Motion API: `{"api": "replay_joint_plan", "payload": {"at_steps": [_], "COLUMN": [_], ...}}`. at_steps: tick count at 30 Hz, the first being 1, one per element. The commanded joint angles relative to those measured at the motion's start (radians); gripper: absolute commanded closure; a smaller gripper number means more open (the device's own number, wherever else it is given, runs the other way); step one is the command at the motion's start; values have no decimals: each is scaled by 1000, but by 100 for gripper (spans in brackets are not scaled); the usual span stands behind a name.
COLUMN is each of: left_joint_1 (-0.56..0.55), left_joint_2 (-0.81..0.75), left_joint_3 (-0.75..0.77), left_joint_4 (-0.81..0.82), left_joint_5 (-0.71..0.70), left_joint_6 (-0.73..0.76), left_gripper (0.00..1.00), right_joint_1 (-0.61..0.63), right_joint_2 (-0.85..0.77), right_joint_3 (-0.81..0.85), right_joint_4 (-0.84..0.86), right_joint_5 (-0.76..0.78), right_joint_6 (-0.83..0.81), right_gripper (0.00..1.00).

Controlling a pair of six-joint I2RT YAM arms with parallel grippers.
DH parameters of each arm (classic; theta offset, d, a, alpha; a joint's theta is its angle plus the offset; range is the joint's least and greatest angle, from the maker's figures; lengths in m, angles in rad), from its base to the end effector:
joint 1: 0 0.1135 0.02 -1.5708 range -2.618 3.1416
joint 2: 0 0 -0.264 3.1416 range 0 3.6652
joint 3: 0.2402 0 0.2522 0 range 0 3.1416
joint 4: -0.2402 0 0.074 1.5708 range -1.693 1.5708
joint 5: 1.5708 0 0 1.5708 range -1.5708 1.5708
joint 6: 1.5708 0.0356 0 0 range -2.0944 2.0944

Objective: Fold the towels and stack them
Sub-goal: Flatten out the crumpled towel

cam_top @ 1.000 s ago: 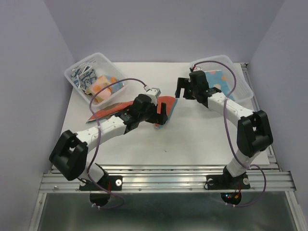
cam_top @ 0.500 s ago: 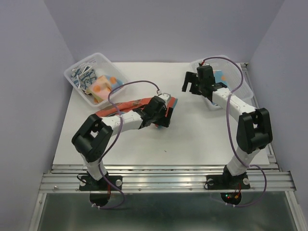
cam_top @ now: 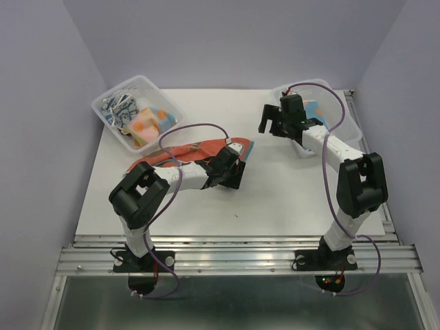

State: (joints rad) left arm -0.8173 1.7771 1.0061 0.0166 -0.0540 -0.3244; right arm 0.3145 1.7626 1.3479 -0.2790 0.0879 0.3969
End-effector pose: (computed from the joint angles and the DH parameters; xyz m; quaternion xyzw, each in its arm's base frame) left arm 0.2555 -0.2696 0.1692 0.2134 0.8924 -0.1936 0.3473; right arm 0.3841 0.1216 0.2589 0.0559 0.9030 0.1104 0.4115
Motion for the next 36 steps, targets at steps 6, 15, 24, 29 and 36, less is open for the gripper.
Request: {"api": "replay_joint_plan", "payload": {"at_steps": [6,15,24,29,36], "left_joint_1": [-77,-172,-207,-229,-249], "left_joint_2": [-1,22,-102,-174,-217], "left_joint_3": [-70,-123,-175,-213,-256], "left_joint_4": [-121,-234,-260,-267,-256], "left_joint_5": [-119,-208,-253,-276,-297], "left_joint_6": [-111,-241,-327,-383,-433], "left_gripper": [37,98,100,100,100], "right_joint_1": [1,17,113,153,202], "right_joint_2": [0,21,34,86,31], "right_joint_3": [56,33,-26,-21,-171], "right_joint_4": [15,-9,-54,-80,-71], "right_joint_5": [-34,-113,54,90,154], "right_joint_6": [-4,-16,-26,-26,45], "right_gripper": [0,0,0,0,0]}}
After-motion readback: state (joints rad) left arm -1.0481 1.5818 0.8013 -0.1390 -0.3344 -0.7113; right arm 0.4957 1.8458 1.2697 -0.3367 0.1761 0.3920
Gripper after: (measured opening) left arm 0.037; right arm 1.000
